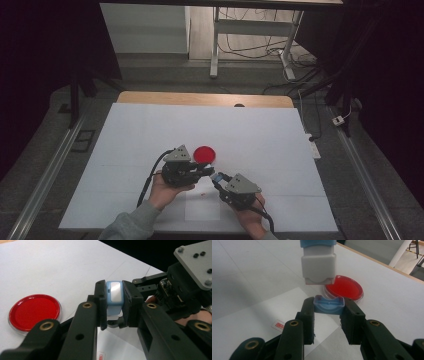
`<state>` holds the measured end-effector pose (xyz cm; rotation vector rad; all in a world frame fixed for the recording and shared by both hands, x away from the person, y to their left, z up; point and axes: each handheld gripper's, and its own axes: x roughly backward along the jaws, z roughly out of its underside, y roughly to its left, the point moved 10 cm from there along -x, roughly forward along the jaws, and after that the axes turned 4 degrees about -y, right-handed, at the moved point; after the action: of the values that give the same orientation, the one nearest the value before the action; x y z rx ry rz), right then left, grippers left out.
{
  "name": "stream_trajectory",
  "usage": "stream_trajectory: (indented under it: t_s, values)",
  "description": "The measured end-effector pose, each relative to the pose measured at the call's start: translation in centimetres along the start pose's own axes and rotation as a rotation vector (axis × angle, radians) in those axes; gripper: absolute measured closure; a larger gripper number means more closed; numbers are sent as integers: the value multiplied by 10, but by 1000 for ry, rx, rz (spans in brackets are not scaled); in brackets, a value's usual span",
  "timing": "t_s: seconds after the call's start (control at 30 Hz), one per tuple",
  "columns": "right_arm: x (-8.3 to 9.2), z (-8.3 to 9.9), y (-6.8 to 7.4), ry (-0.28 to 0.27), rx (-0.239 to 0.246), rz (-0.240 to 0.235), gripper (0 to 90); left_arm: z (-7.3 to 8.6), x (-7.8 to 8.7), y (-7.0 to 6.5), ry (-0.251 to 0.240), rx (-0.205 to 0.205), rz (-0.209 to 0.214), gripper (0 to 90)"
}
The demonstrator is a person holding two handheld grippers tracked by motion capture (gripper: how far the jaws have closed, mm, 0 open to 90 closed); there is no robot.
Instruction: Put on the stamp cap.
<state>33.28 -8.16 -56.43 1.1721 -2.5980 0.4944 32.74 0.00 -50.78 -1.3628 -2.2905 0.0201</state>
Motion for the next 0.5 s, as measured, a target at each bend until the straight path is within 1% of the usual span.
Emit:
stream_trajectory:
  t_s: [0.23,0.4,0.5]
  values:
    - [-2,-1,3,-3,5,-1,645,1,-3,-1,3,1,-3,755]
    - [-2,-3,5,-13,-16,-6,644,2,-4,-1,4,-1,-6,755]
    - [-2,-3,6,-14,-14,-2,644,2,-5,0,7,-1,-9,755]
